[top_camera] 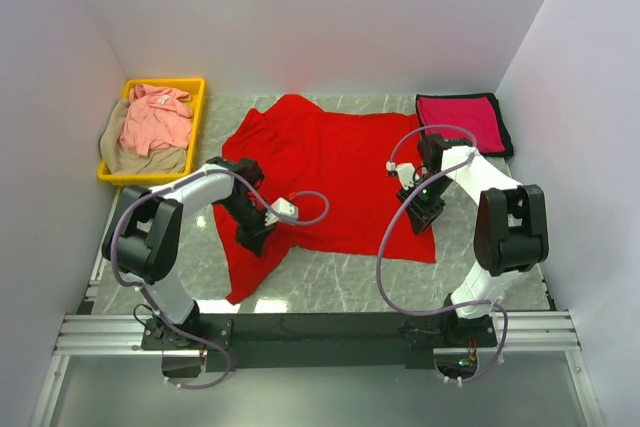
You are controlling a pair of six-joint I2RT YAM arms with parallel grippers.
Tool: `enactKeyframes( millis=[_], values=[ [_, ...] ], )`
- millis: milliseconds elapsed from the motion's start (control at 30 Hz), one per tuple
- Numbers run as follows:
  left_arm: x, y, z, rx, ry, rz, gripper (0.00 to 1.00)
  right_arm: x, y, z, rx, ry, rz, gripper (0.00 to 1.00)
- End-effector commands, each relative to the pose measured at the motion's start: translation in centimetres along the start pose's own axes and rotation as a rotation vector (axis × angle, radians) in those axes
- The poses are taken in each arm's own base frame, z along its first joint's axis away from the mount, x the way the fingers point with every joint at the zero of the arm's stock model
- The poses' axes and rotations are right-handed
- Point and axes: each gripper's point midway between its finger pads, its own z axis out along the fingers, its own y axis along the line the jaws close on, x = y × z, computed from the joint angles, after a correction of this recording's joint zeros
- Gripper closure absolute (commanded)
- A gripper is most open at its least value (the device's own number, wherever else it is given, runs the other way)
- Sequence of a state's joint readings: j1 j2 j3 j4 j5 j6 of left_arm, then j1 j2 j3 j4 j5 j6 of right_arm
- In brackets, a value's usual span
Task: Fold and stack the t-shirts
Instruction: Flatten the tshirt out
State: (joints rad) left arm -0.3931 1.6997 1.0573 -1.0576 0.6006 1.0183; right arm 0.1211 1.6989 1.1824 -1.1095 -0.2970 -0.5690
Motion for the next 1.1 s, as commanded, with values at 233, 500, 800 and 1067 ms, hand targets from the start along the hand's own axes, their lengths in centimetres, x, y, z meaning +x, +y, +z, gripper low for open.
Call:
enactKeyframes(
  millis=[233,500,800,1067],
  values=[
    [-8.1,-4.4,3.9,0.111,-0.068,0.159,0.99,-0.3,0.1,0.0,-0.007,-0.011,0.016,0.67],
    [-12.5,-5.7,3.6,0.114,-0.128,0.195,0.64,-1.1,0.1,-0.3,-0.002,-0.018,0.017,0.66],
    [-7.7,-1.6,-3.8,-0.070,-0.214,-0.010,0.56,-1.7,0.7,0.7,-0.009,-0.007,0.007,0.66],
    [1.3,10.3,-8.7,-0.509,-0.122,-0.304,0.60,-1.7,0.1,3.6,0.079,0.093,0.026,0.68]
  ],
)
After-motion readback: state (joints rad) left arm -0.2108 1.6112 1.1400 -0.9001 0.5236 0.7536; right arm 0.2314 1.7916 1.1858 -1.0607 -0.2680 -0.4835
